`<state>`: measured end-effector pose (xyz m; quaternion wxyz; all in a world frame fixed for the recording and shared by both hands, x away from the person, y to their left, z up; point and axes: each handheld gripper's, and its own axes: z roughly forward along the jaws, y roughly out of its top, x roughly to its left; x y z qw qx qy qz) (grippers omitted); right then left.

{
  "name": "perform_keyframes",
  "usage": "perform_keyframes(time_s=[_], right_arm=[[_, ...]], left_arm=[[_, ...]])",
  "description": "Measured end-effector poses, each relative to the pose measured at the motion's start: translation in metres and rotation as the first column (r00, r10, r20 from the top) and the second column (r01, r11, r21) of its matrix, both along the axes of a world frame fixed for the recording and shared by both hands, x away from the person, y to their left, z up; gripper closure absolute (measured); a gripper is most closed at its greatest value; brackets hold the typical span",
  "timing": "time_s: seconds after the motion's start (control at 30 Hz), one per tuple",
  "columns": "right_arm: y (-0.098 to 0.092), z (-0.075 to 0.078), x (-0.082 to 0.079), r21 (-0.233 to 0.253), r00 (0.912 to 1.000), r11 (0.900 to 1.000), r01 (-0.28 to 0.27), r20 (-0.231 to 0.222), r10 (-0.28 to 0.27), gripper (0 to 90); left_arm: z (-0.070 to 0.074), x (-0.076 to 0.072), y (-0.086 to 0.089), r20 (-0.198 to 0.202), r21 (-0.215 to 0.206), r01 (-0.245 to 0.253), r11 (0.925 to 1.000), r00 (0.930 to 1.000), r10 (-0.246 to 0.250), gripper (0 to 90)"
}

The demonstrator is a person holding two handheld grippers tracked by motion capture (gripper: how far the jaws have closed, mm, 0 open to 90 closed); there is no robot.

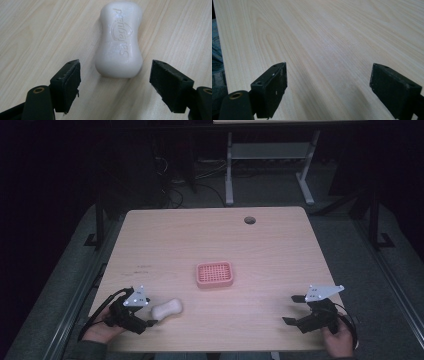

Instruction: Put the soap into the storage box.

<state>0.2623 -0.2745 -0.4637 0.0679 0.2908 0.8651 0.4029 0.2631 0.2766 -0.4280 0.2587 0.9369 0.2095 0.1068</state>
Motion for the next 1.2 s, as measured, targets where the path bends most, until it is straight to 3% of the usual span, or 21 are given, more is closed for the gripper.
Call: perform_keyframes(time_s=[0.67, 1.2], right_arm=[[0.001, 0.001, 0.001, -0.001, 1.0, 1.0, -0.001, 0.0, 0.001, 14.2], [0.003, 0.0, 0.002, -0.003, 1.0, 1.0, -0.003, -0.005, 0.003, 14.2]], left_arm=[[0.003, 0.009, -0.012, 0.008, 0.0, 0.023, 0.9997, 0.9997, -0.023, 24.4], [0.0, 0.015, -0.025, -0.015, 0.017, 0.044, 0.9989, 0.9989, -0.044, 25.1]])
